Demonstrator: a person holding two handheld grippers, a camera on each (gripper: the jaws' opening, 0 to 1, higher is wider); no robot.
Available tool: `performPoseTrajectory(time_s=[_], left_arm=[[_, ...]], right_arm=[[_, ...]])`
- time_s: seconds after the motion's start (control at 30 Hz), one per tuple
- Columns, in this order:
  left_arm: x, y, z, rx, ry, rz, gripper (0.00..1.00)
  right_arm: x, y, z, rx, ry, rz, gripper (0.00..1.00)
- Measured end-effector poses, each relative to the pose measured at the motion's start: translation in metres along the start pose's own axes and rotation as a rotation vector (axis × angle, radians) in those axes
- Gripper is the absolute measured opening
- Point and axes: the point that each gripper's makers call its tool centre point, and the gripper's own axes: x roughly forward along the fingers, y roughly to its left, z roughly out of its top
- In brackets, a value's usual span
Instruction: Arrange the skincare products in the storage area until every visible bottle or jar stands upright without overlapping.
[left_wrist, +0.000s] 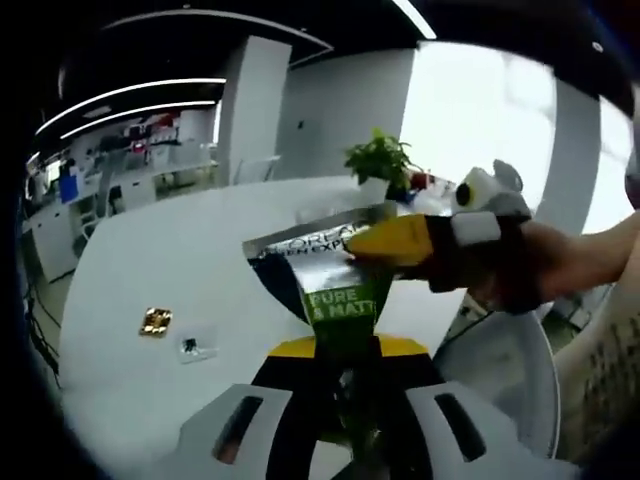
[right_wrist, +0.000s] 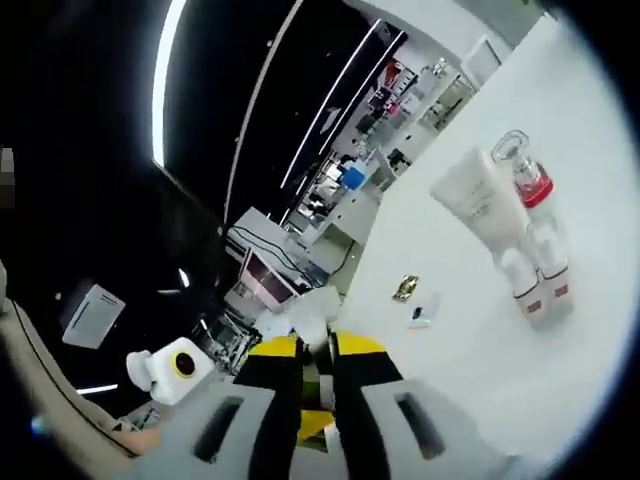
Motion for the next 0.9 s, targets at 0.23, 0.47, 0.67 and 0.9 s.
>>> performPoseTrajectory(time_s=[0.23, 0.47, 0.67, 0.9], left_arm=[[0.001, 0.003, 0.004, -0.028, -0.010, -0.010, 0.43], [-0.002, -0.001, 0.010, -0.042, -0.029, -0.035, 0.45], [-0.009, 0.007, 0.019, -0.061, -0.055, -0.056, 0.47], [-0.009, 0.013, 0.024, -0.147, -0.057, -0.172, 0.51]], right_arm=[[-0.003, -0.002, 0.003, -0.019, 0.006, 0.005, 0.03], [-0.009, -0.006, 0.010, -0.030, 0.005, 0.013, 0.01], [-0.018, -0.004, 0.016, -0.037, 0.010, 0.042, 0.01], [-0.028, 0.023, 0.022, -0.039, 0.054, 0.204, 0.01]])
